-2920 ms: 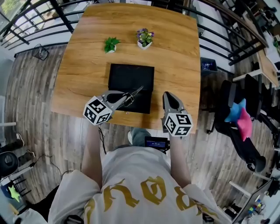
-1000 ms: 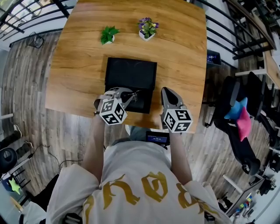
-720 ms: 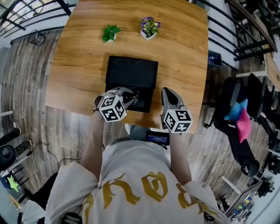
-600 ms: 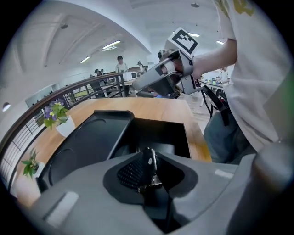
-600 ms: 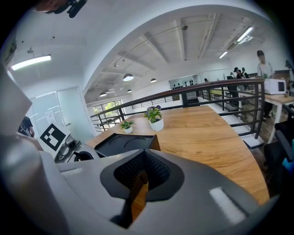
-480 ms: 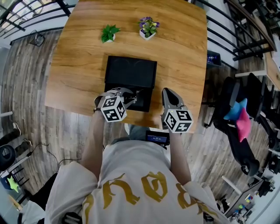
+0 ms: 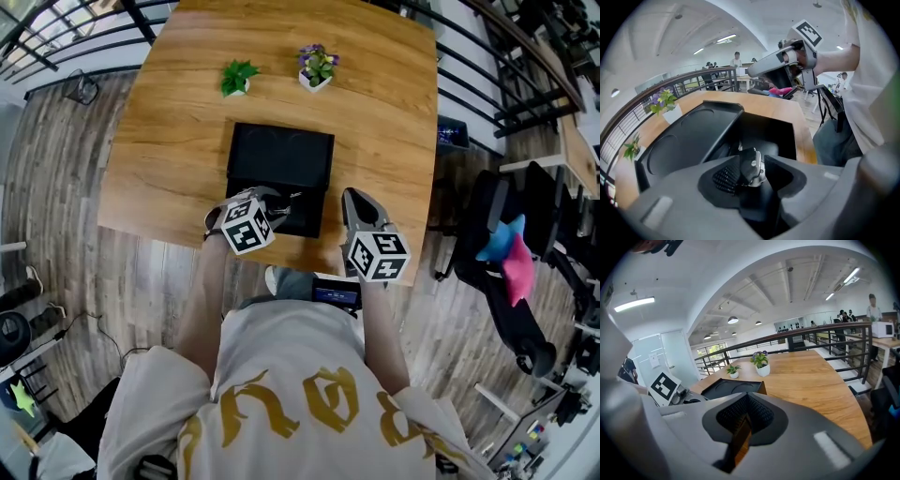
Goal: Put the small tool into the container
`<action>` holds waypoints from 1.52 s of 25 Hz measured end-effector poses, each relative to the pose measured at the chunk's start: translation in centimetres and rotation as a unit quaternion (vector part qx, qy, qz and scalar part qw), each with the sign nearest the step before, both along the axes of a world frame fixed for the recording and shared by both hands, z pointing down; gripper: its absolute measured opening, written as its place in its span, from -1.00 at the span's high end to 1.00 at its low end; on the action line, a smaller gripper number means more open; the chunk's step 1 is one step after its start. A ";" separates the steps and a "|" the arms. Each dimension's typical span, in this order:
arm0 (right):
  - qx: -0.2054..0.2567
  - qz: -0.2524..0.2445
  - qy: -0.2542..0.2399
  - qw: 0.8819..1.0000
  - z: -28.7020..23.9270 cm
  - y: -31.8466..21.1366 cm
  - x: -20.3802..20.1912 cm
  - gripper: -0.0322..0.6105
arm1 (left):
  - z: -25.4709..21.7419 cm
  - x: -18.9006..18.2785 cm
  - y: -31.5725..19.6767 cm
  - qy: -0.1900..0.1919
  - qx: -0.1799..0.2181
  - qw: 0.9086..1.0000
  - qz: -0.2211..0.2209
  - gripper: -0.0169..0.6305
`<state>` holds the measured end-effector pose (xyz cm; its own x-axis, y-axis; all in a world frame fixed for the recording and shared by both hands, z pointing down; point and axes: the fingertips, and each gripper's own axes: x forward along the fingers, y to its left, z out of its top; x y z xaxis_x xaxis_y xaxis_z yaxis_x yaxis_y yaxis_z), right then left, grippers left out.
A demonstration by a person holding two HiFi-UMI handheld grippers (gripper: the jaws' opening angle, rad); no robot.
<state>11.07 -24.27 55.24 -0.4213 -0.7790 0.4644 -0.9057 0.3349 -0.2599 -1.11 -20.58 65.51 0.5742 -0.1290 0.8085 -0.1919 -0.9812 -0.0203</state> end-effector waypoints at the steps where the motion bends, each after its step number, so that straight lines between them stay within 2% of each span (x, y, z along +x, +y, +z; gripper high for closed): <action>1: 0.004 -0.004 0.002 1.000 -0.3 0.1 -0.2 0.82 | -0.1 -0.1 0.0 0.006 -0.005 1.000 -0.011 0.42; 6: 0.029 -0.014 0.006 0.999 -2.4 0.4 -0.7 0.82 | -3.4 -0.8 -1.1 0.080 0.001 0.992 -0.101 0.40; 9: 0.039 -0.025 0.003 0.999 -3.7 1.1 -1.7 0.82 | -5.8 -1.9 -1.4 0.088 0.043 0.986 -0.135 0.39; 11: 0.050 -0.035 0.002 0.998 -4.8 1.6 -2.6 0.82 | -8.0 -2.7 -1.4 0.113 0.068 0.978 -0.164 0.40; 13: 0.067 -0.048 0.007 0.997 -6.0 2.0 -3.5 0.82 | -10.9 -3.8 -1.7 0.158 0.091 0.960 -0.212 0.41; 17: 0.095 -0.062 0.018 0.993 -7.6 3.3 -4.7 0.82 | -16.6 -6.3 -1.6 0.250 0.127 0.910 -0.306 0.51; 20: 0.105 -0.066 0.017 0.992 -8.2 4.3 -5.4 0.82 | -20.1 -7.8 -0.9 0.310 0.146 0.872 -0.350 0.72; 22: 0.111 -0.068 0.018 0.991 -8.4 5.0 -5.8 0.82 | -21.8 -8.3 0.0 0.339 0.159 0.853 -0.364 0.84; 23: 0.113 -0.069 0.019 0.991 -8.6 5.4 -6.0 0.82 | -22.4 -8.3 0.5 0.344 0.165 0.849 -0.365 0.86; 25: 0.119 -0.071 0.020 0.990 -8.9 6.1 -6.2 0.82 | -22.9 -8.2 1.3 0.346 0.165 0.847 -0.368 0.94; 28: 0.124 -0.074 0.025 0.989 -9.3 6.8 -6.3 0.82 | -22.7 -8.7 1.8 0.352 0.139 0.840 -0.390 0.94; 32: 0.129 -0.067 0.026 0.989 -9.6 7.2 -5.8 0.82 | -21.6 -9.5 2.1 0.308 0.149 0.845 -0.411 0.95; 35: 0.132 -0.061 0.025 0.989 -9.7 7.2 -5.3 0.82 | -22.0 -9.5 2.3 0.320 0.146 0.838 -0.418 0.95; 38: 0.140 -0.056 0.043 0.988 -10.0 7.3 -5.1 0.82 | -22.3 -9.8 2.4 0.306 0.157 0.837 -0.426 0.95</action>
<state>5.97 -16.94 45.25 -0.4814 -0.8320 0.2757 -0.8731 0.4829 -0.0672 -10.90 -18.19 43.24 0.4591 -0.8537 0.2457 -0.8882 -0.4471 0.1063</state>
